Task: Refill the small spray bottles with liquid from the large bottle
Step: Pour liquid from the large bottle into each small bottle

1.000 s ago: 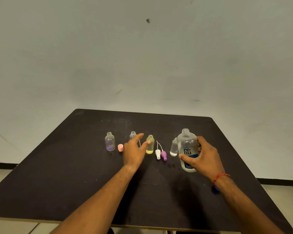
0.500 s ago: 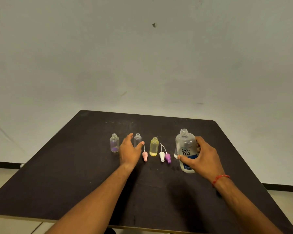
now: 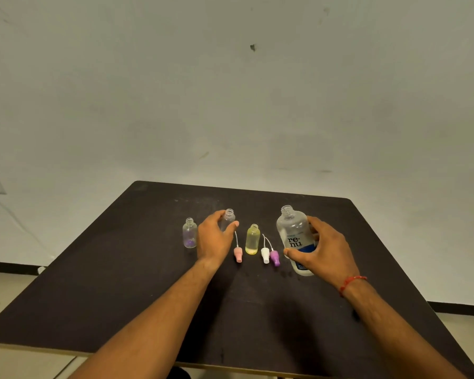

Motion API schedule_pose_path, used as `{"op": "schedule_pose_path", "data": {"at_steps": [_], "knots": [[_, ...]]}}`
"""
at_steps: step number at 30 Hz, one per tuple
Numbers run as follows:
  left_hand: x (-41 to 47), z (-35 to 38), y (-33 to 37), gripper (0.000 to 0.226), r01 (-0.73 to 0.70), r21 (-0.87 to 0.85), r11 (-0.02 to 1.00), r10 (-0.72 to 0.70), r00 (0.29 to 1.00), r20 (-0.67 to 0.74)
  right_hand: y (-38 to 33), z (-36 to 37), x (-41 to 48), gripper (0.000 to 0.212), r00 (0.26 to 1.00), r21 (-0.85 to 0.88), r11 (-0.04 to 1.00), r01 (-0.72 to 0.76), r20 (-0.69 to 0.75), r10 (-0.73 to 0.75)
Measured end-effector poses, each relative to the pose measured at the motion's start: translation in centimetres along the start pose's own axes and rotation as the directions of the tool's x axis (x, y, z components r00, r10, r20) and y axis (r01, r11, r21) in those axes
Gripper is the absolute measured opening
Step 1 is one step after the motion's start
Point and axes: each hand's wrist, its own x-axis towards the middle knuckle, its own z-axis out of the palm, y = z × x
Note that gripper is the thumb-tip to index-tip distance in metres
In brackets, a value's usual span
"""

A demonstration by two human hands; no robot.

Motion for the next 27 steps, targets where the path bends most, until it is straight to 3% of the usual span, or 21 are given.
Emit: {"op": "schedule_pose_path", "data": {"at_steps": [8, 16, 27], "knots": [[-2.3, -2.1, 2.9, 0.045, -0.197, -0.046, 0.979, 0.198, 0.98, 0.014, -3.0, -0.5, 1.2, 0.082, 0.995, -0.139, 0.985, 0.104, 0.027, -0.101], [-3.7, -3.5, 3.7, 0.048, -0.226, -0.087, 0.97, 0.232, 0.97, 0.07, -4.7, -1.1, 1.2, 0.081, 0.99, -0.337, 0.931, 0.142, 0.071, -0.126], [-4.6, -4.6, 3.5, 0.051, -0.237, -0.055, 0.97, 0.241, 0.967, 0.087, -5.5, -1.3, 1.0, 0.078, 0.984, -0.461, 0.87, 0.175, 0.112, -0.138]]}}
